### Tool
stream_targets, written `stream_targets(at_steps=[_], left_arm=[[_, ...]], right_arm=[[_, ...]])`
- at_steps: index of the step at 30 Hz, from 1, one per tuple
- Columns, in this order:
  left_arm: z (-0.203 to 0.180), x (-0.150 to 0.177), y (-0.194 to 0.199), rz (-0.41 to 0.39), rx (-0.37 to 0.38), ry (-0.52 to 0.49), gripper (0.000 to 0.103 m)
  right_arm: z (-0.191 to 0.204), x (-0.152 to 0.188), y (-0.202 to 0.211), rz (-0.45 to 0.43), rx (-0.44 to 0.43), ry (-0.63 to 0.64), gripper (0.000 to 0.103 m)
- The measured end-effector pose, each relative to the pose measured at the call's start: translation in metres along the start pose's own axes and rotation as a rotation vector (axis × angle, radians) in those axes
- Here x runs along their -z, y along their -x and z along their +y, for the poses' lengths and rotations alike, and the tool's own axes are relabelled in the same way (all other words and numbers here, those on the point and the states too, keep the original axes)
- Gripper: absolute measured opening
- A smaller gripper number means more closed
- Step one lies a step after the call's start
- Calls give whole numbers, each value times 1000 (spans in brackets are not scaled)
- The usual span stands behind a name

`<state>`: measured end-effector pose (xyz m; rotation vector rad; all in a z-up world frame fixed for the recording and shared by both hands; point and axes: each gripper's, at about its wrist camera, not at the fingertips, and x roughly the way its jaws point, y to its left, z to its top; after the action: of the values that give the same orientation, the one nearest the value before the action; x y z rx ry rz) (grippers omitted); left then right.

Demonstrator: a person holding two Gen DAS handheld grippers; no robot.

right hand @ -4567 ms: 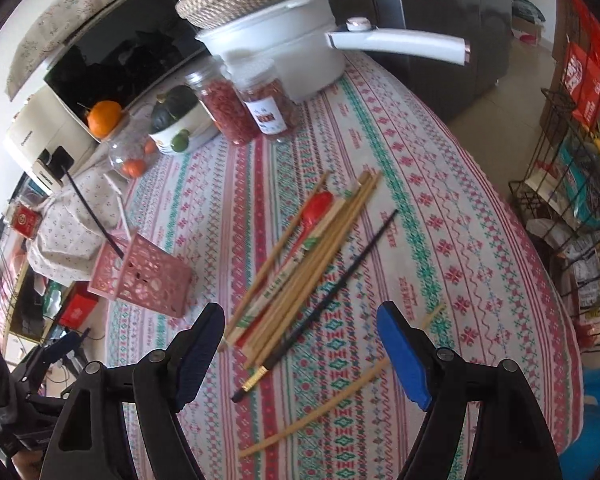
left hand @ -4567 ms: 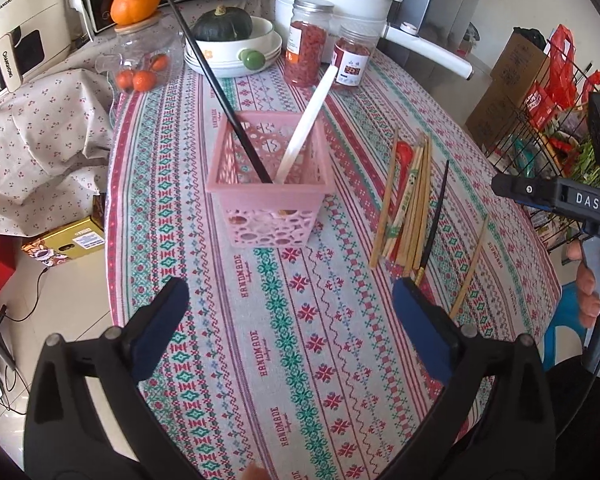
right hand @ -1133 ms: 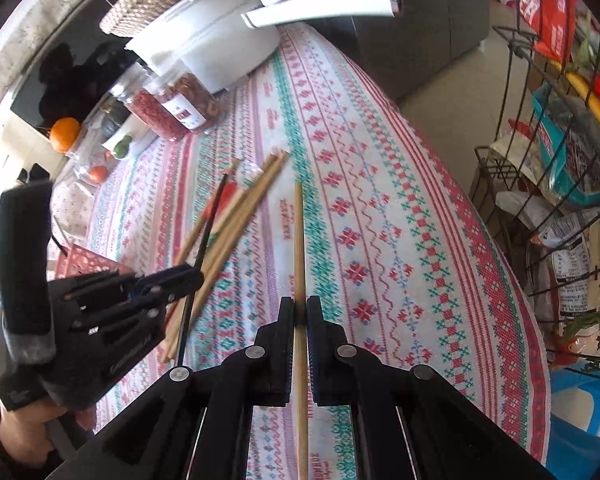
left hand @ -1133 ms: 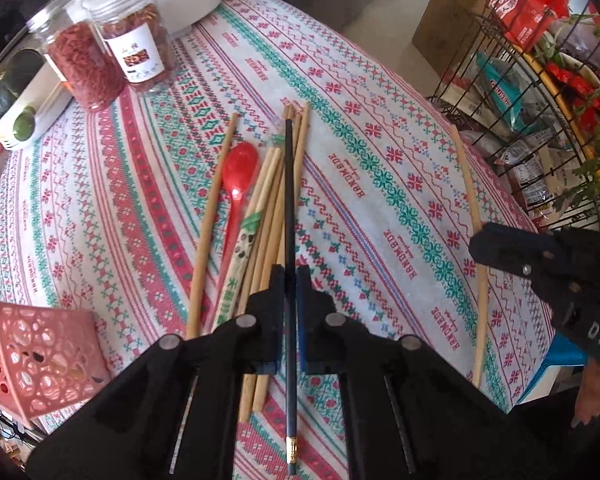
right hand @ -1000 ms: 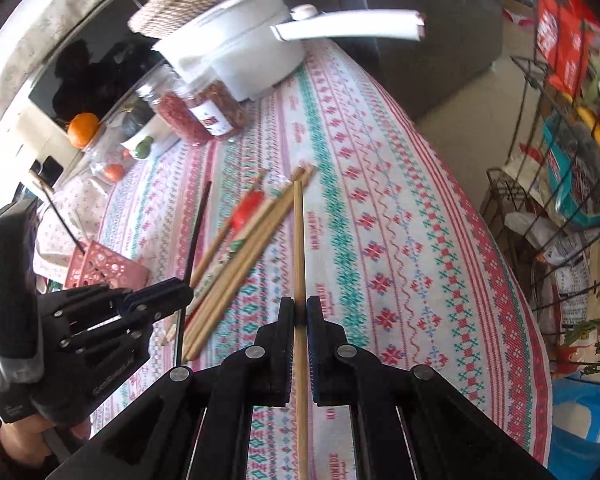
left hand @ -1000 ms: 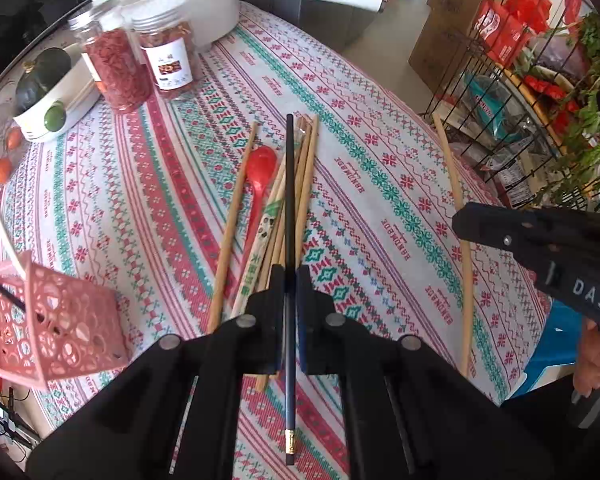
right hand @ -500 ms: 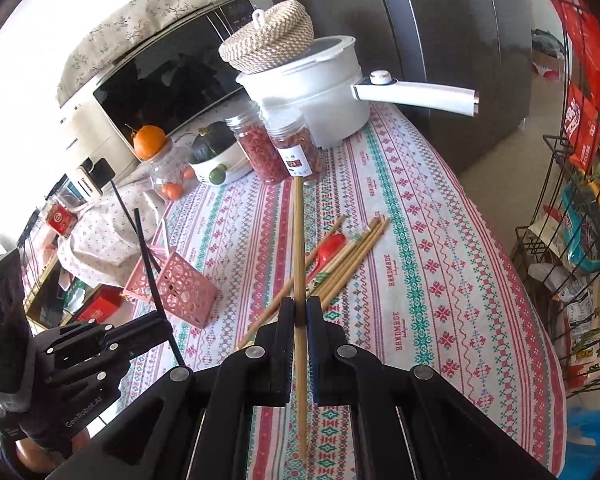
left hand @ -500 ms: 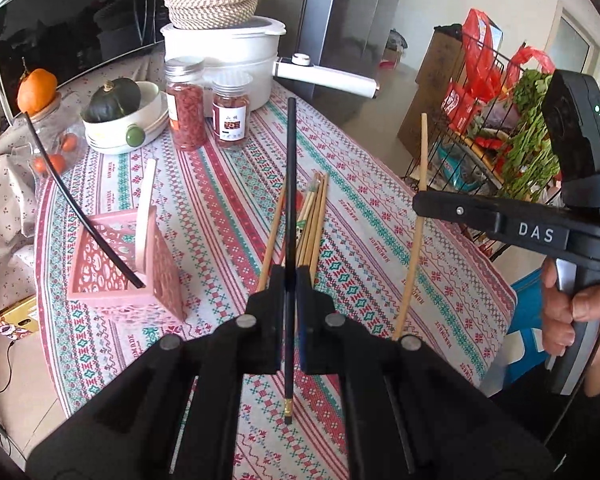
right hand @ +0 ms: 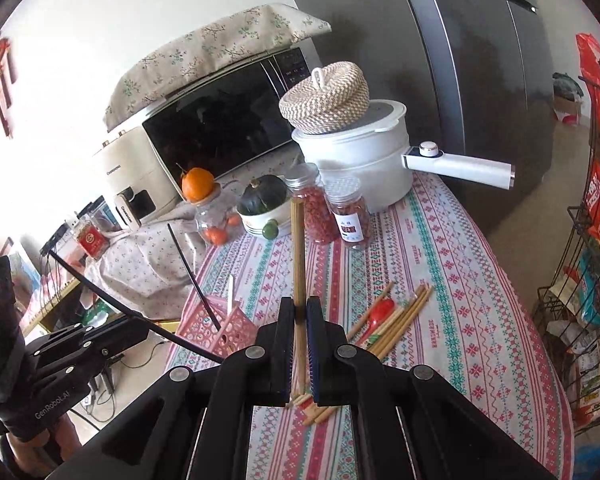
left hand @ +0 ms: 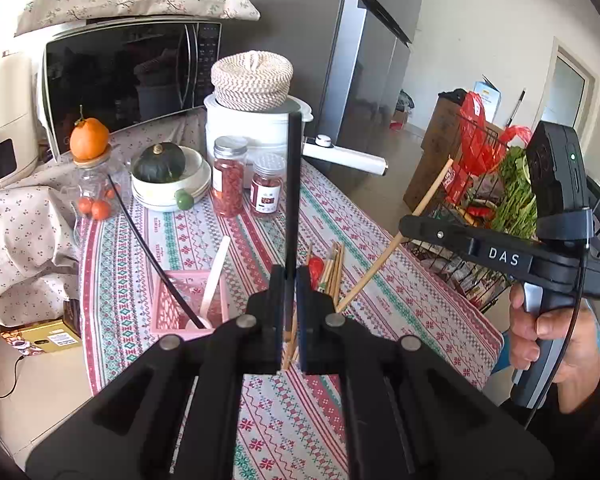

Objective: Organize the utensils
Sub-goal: 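Carry the black chopstick into the pink basket with the left tool while the right tool carries the wooden chopstick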

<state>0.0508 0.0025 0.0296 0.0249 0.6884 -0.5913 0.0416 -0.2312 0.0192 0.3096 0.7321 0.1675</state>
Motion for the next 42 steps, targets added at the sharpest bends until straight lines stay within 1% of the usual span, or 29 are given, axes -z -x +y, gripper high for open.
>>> stream_targets(at_steps=[11,20,27,32,40,41,42], left_arm=[[27,-18,30,-133,-71,55,6],[45,-29,36,-229,-177,68,6],[66,-26,14,-225,-216,110,6],[83,-18,-10,-164,-247,149,6],[98,-5,-40,-60,-240,192,6],[98,-4,-42,-50,-243,193,7],[97,-3,-43,-38,-243,192,11]], right_arm=[[34,-21,12,-91,-80,16,6],[55,-29,10,-137,-138,4,6],[69,-30,-2,-143,-164,6,6],[76,-29,-16,-139,-153,18,6],[75,-29,-45,-109,-129,-2,6],[75,-29,-48,-105,-127,-1,6],[75,-29,-50,-103,-124,-1,6]])
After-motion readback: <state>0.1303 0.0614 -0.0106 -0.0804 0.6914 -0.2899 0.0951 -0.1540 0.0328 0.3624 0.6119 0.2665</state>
